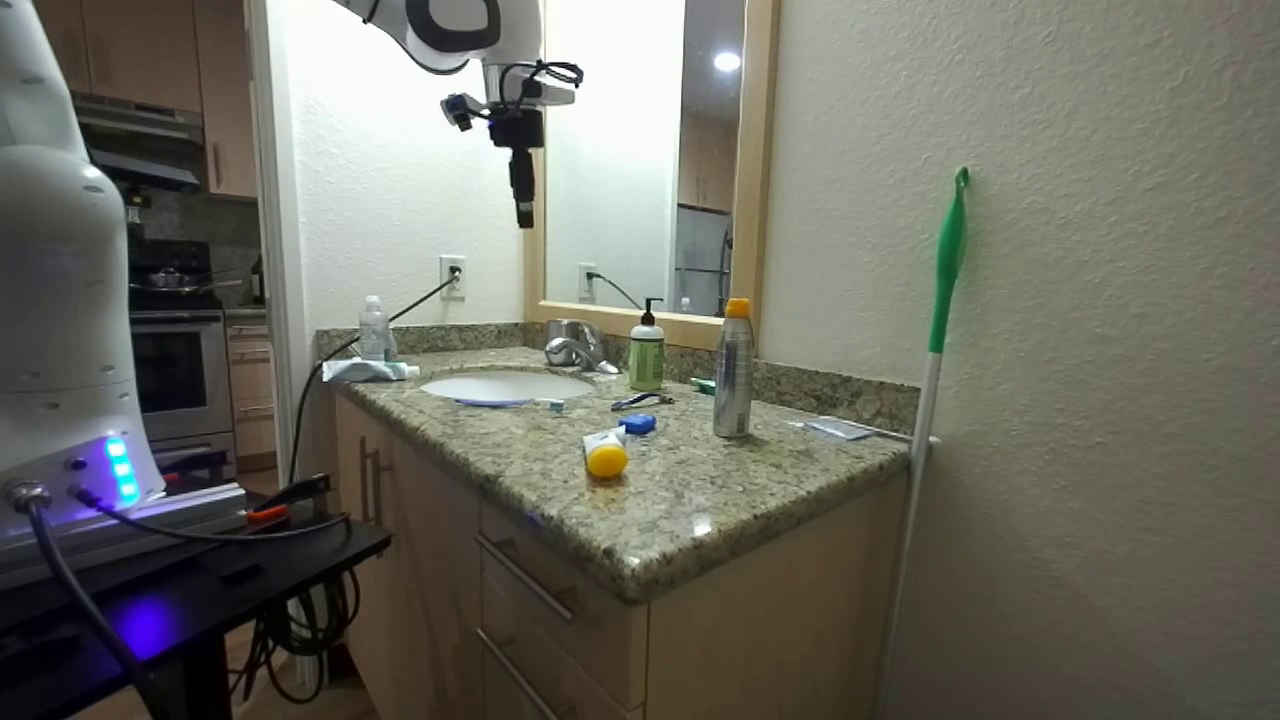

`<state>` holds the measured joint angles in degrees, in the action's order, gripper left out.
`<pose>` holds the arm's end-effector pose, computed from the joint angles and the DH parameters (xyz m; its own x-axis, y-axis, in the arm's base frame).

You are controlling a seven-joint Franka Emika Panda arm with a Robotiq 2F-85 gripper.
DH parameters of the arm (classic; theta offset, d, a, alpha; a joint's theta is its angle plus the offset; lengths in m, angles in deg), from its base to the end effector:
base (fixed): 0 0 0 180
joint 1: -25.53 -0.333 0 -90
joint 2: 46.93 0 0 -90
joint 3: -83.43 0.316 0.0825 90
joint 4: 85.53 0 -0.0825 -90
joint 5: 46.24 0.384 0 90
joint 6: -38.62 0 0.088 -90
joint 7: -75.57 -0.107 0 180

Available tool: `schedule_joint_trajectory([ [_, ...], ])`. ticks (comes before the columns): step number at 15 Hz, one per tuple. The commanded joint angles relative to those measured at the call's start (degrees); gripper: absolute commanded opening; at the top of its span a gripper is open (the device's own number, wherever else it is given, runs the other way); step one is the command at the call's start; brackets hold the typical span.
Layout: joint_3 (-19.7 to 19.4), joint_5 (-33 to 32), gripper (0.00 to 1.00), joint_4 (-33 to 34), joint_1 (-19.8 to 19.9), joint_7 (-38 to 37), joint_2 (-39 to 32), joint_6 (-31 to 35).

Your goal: Pull the faucet handle up

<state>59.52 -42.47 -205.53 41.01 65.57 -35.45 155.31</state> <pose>0.3926 -0.3315 0.5132 0.6240 -0.7756 0.0952 -0.7592 -0.6305 -0.1613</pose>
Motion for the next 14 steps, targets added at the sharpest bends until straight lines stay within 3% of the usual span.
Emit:
schedule_joint_trajectory([
  [1, 1.8, 1.1, 1.00, 1.7, 1.6, 0.2, -2.5, 0.0],
  [4, 2.1, 0.9, 1.00, 1.7, 1.8, 0.2, -2.4, -0.1],
  [6, 2.6, -0.3, 1.00, 4.7, 1.7, -2.4, -6.6, -0.6],
  [12, 11.3, -9.8, 1.00, 10.0, -4.7, -6.9, -19.8, -1.0],
  [14, 12.2, -12.0, 1.00, 14.2, -6.1, -10.0, -24.3, 0.4],
])
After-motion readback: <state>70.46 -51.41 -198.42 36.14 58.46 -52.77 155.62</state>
